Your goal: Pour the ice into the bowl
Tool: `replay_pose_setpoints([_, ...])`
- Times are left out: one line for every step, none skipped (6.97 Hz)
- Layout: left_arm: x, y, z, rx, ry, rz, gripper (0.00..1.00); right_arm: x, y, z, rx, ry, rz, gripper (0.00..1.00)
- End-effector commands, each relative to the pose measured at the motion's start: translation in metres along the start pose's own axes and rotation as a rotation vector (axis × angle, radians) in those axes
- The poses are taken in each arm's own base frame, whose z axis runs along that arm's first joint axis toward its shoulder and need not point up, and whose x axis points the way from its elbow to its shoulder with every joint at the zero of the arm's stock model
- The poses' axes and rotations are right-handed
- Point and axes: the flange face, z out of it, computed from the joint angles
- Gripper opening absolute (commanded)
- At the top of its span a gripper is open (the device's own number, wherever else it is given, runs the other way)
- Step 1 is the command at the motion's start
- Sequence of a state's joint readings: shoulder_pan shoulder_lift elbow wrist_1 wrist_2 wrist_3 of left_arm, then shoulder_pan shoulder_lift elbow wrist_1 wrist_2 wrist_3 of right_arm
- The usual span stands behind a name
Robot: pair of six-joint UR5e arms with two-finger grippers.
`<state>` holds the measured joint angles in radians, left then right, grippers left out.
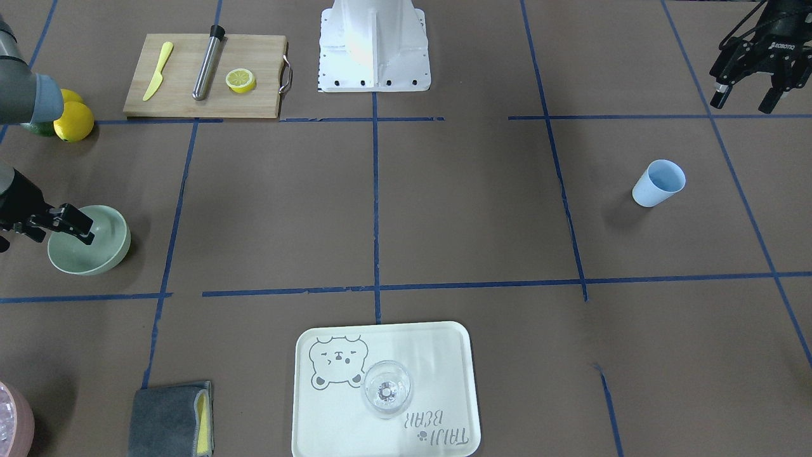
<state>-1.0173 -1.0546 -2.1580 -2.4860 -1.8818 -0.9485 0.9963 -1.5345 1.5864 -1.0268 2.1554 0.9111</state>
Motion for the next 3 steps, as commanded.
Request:
replay_pose_setpoints([0.0069,0.0045,0.0064,-0.001,-0.001,-0.002,1.00,0.0022,0.0005,0.0056,-0.009,0.003,0.004,0.77])
replay_pose_setpoints([0.0071,0.0046,0.0073,-0.002,-0.001,-0.001,1.00,0.0055,0.0025,0.0042,-0.013,0.001,-0.004,0.16])
replay_pose_setpoints([0.0078,0.0053,0.0078,-0.005,0.001,0.000,1.00,0.0099,0.0061,0.0044,-0.018,0.003,-0.004,0.00])
